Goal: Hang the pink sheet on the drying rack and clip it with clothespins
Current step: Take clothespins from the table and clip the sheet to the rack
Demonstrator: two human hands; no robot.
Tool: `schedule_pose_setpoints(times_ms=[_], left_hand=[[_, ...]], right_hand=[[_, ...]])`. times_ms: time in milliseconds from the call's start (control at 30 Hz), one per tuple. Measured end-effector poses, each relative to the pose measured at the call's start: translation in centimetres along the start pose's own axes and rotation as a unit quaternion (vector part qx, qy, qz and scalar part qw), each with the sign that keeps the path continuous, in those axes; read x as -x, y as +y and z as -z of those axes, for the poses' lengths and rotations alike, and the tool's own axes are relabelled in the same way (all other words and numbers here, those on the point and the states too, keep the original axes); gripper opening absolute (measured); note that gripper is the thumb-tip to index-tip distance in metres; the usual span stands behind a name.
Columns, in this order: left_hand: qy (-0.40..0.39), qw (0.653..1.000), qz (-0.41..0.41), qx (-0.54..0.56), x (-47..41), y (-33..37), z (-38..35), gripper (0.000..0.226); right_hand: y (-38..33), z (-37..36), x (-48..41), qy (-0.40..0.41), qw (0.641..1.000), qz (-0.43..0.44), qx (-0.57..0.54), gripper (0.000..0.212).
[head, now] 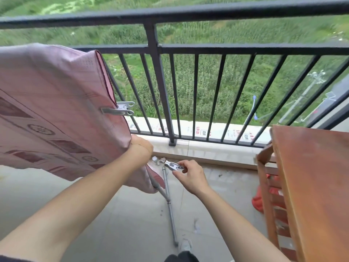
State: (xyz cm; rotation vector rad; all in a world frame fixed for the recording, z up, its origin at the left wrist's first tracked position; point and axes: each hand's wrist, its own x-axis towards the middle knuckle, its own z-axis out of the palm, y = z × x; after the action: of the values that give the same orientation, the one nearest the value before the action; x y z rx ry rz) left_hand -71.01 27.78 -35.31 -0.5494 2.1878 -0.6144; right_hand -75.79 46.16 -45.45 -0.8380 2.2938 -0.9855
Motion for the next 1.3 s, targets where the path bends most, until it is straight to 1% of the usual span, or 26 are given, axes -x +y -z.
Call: schedule_pose_setpoints(times_ms=[67,167,267,367,467,567,667,800,833,933,967,1000,1033,1100,1133,1200,1300], left_hand=[[0.004,0.999,-0.026,0.028,0.1,-0.7,0.5,0.042],[0.033,0.997,-0.056,0.036,0.6,-1.4,0.5,0.038],[0.038,0.996,-0.058,0.052,1.0,-1.8,0.7,0.039],[0.034,0.994,-0.06,0.082,1.0,-1.9,0.8,0.038],[0.038,0.992,-0.065,0.103,0.9,-1.9,0.7,0.036],[0.051,0.991,-0.074,0.102,0.7,-2.0,0.4,0.033],[0.075,0.989,-0.075,0.101,0.6,-2.0,0.1,0.031],[0.088,0.988,-0.079,0.099,0.3,-2.0,-0.3,0.029],[0.088,0.988,-0.082,0.099,0.2,-2.1,-0.4,0.029],[0.124,0.981,-0.094,0.114,0.0,-1.9,-0.7,0.025],[0.144,0.976,-0.095,0.136,-0.1,-1.7,-0.6,0.026],[0.17,0.967,-0.089,0.167,-0.3,-1.3,-0.6,0.03],[0.203,0.955,-0.078,0.201,-0.4,-0.9,-0.6,0.034],[0.27,0.926,-0.056,0.257,-0.9,0.5,-0.6,0.04],[0.288,0.916,-0.051,0.274,-1.1,1.4,-0.5,0.045],[0.289,0.909,-0.06,0.295,-1.6,3.7,0.2,0.053],[0.274,0.902,-0.104,0.317,-2.4,8.3,2.2,0.059]], right_hand=[[-0.1,-0.3,-0.4,-0.012,1.0,0.006,0.007,0.037],[-0.3,-0.3,-1.2,-0.037,0.999,0.021,0.033,0.042],[-0.3,-0.1,-2.2,-0.058,0.995,0.042,0.065,0.037],[-0.8,0.0,-3.1,-0.077,0.987,0.072,0.118,0.028],[-2.0,-0.2,-3.9,-0.094,0.979,0.091,0.156,0.028],[-3.5,-0.9,-4.7,-0.092,0.977,0.104,0.16,0.027],[-5.5,-2.3,-5.4,-0.111,0.974,0.121,0.154,0.028],[-6.2,-3.8,-5.9,-0.122,0.98,0.107,0.118,0.032],[-5.7,-3.7,-5.9,-0.13,0.981,0.099,0.105,0.039],[-4.1,-2.6,-5.5,-0.167,0.98,0.078,0.08,0.081],[-3.5,-2.1,-5.4,-0.168,0.98,0.071,0.084,0.087],[-2.9,-1.7,-5.3,-0.16,0.981,0.064,0.092,0.086],[-2.2,-1.2,-5.2,-0.141,0.983,0.059,0.103,0.08],[-0.4,0.1,-4.7,-0.088,0.987,0.048,0.123,0.068],[0.7,0.9,-4.3,-0.06,0.989,0.037,0.131,0.063],[3.2,2.8,-3.1,-0.009,0.989,0.005,0.149,0.061],[7.6,6.3,-0.7,0.044,0.983,-0.07,0.163,0.062]])
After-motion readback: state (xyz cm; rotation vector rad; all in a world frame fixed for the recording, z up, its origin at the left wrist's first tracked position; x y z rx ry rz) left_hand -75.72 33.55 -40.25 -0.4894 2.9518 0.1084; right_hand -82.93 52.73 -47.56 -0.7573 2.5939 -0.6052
